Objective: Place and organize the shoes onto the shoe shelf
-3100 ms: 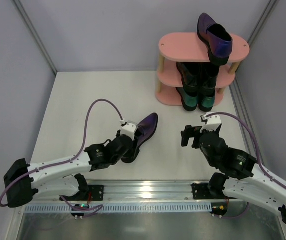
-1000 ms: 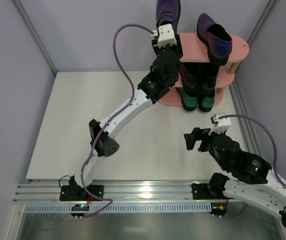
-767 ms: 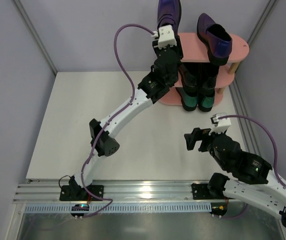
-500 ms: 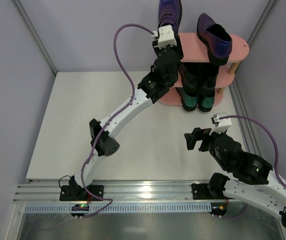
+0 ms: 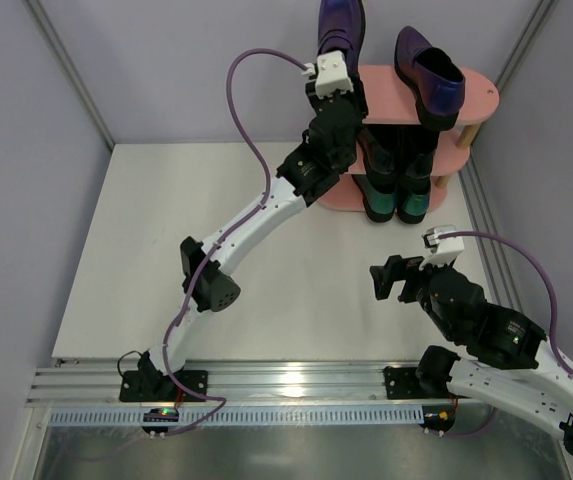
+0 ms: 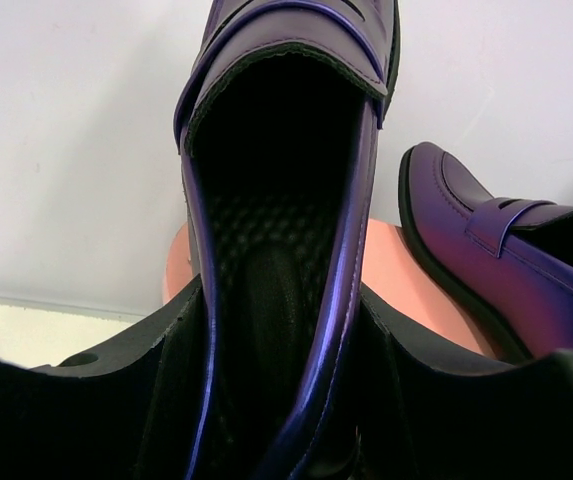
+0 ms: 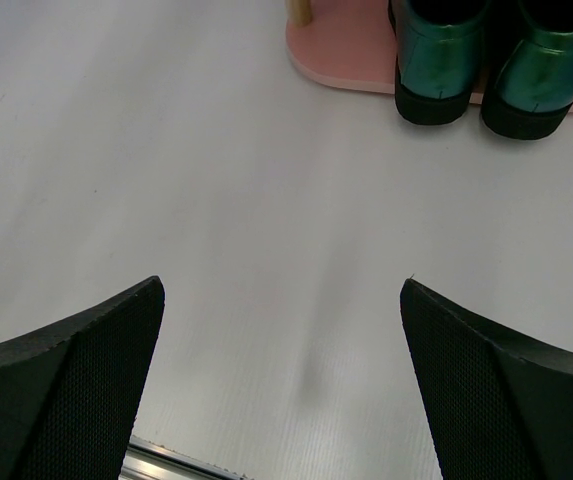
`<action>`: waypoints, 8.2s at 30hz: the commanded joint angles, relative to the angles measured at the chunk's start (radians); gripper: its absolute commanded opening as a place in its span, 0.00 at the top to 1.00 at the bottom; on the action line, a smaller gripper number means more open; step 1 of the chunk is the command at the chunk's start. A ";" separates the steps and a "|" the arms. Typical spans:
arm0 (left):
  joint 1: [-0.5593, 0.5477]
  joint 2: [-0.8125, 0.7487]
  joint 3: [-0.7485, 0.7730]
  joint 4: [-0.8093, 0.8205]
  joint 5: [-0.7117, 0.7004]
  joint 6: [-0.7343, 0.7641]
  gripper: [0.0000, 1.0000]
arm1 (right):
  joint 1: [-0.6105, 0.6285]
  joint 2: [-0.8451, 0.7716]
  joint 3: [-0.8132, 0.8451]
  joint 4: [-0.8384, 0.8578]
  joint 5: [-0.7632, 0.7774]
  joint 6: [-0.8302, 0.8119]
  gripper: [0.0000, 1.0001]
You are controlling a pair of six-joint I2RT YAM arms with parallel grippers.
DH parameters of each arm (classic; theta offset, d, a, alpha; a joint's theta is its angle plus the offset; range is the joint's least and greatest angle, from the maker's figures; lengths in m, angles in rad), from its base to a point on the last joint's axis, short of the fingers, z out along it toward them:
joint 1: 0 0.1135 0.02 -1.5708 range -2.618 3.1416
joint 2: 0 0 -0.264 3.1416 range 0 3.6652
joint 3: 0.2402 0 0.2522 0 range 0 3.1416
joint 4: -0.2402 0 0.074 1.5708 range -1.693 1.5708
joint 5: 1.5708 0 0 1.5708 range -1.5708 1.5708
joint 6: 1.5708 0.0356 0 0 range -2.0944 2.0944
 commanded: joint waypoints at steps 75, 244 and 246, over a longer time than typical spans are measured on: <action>0.451 -0.186 -0.368 0.086 1.366 -0.723 1.00 | 0.007 0.053 0.124 -0.108 0.120 0.086 0.00; 0.250 -0.107 -0.245 0.083 0.999 -0.817 0.97 | 0.007 0.039 0.215 -0.108 0.218 0.053 0.00; 0.253 -0.187 -0.314 0.066 1.008 -0.780 0.82 | 0.007 0.042 0.253 -0.114 0.312 0.057 0.00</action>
